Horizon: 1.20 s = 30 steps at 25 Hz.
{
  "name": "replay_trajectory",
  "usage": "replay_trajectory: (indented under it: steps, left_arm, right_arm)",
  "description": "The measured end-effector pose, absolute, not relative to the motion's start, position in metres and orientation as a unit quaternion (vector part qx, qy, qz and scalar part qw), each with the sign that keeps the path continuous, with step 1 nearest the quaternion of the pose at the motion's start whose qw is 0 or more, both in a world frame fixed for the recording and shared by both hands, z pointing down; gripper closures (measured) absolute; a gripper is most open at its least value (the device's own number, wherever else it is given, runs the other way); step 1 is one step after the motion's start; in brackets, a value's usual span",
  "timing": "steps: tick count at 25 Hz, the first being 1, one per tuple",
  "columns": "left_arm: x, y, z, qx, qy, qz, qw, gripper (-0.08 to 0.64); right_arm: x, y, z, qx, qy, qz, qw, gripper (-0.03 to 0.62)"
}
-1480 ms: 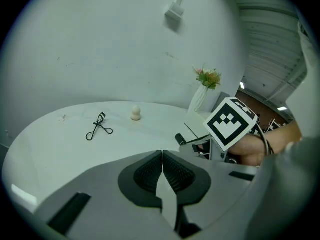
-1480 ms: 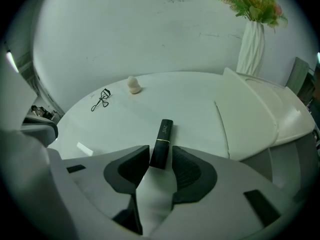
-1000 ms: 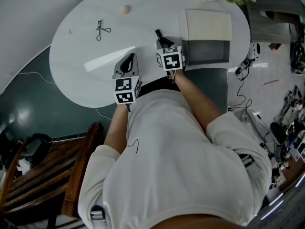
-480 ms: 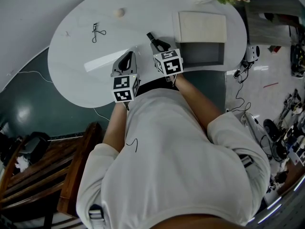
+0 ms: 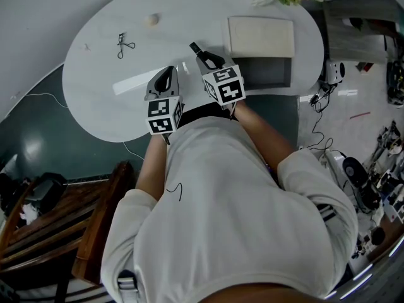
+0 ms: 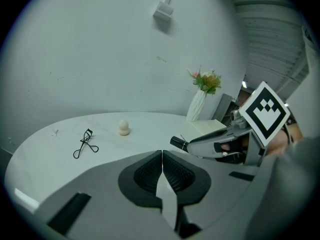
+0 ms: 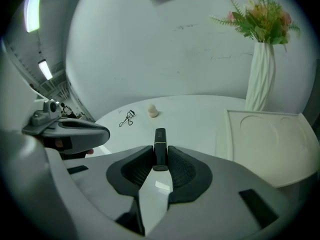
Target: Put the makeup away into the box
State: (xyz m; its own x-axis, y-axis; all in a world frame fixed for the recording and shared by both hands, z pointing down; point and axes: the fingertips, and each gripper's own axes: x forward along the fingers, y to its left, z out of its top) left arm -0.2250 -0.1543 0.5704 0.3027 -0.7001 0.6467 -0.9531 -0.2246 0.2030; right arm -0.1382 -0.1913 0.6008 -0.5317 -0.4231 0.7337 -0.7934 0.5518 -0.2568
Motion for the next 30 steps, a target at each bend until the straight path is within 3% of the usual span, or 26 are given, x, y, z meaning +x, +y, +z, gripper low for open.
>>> replay_trajectory:
  steps: [30]
  left_arm:
    - [-0.098,-0.181,0.555,0.804,-0.487,0.221,0.26,0.538]
  right_arm:
    - [-0.013,-0.189,0.545,0.389,-0.844,0.254,0.268,0.502]
